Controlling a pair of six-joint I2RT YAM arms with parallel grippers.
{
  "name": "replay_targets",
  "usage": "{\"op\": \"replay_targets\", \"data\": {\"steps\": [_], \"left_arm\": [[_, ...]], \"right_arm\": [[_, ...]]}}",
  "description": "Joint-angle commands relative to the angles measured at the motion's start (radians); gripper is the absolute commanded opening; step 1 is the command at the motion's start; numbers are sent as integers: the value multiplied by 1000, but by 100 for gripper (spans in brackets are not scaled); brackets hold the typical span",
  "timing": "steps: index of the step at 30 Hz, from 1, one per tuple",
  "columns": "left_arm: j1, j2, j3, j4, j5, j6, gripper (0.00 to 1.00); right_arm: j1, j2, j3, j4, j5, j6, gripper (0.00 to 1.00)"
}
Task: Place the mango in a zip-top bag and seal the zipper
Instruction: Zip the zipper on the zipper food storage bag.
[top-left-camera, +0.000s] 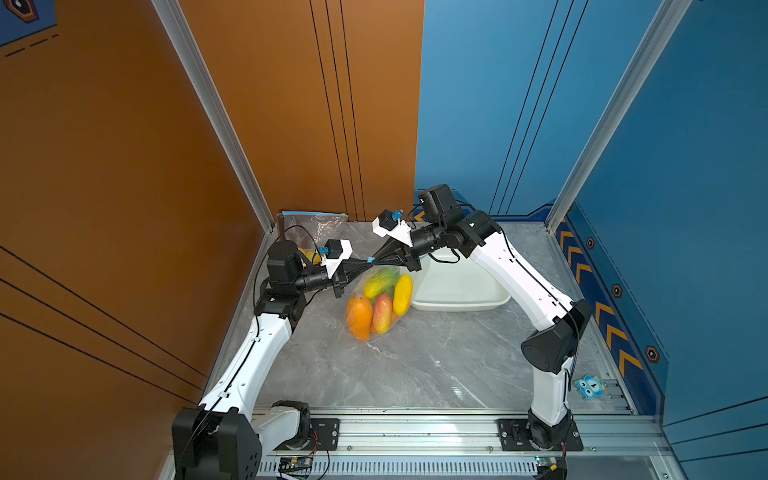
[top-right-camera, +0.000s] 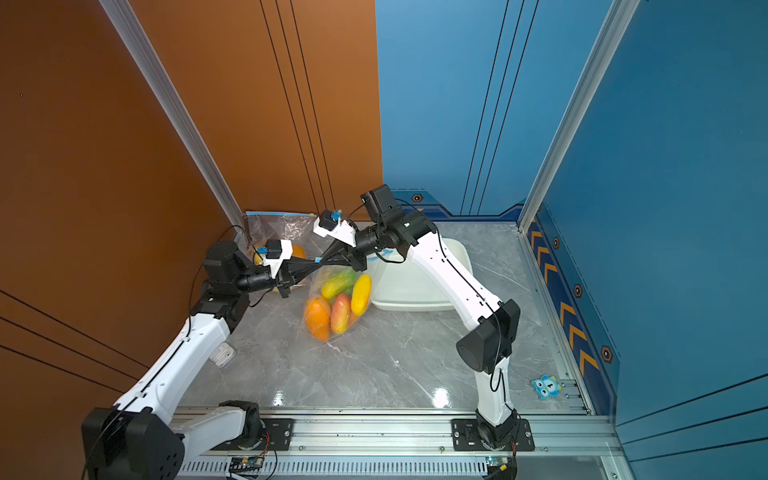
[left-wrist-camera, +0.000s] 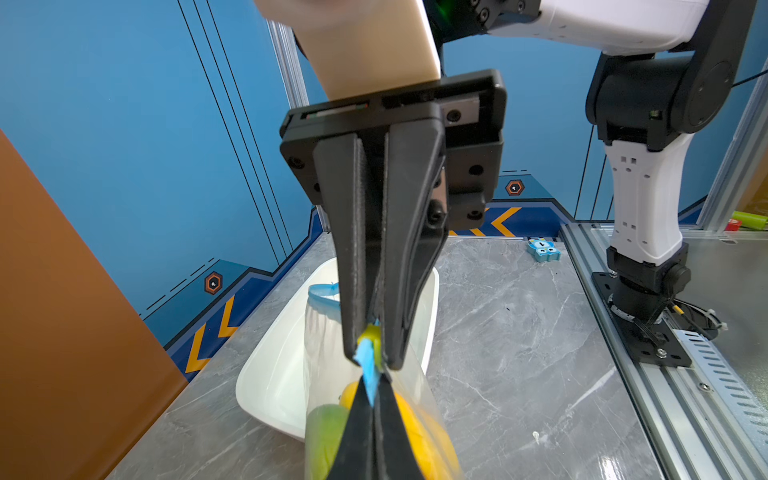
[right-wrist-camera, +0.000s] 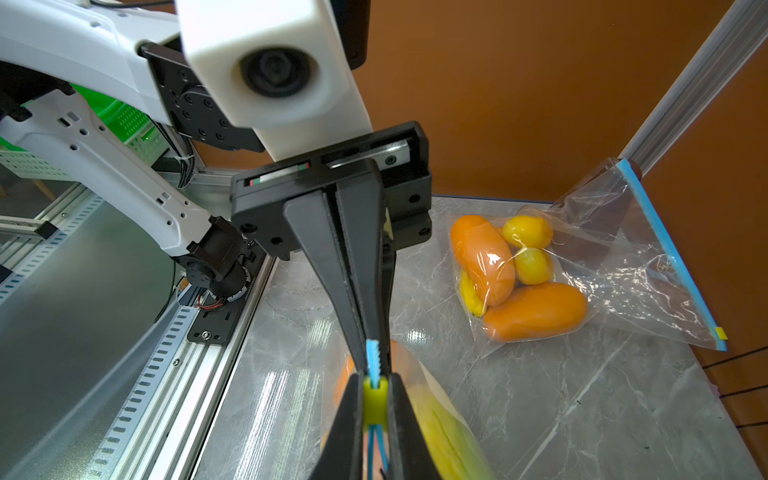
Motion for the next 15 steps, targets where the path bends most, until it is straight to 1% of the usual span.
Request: {"op": "replay_targets", "data": {"steps": [1,11,15], "left_arm": [[3,-16,17,5,-14,8,0],[0,-66,-15,5,-147,-54,0],[1,-69,-21,6,-166,-56,0]], "right_arm": [[-6,3,18,-22,-18,4,6],[-45,-44,-95,12,47,26,6],[-66,-60,-134,27,57,33,4]]}}
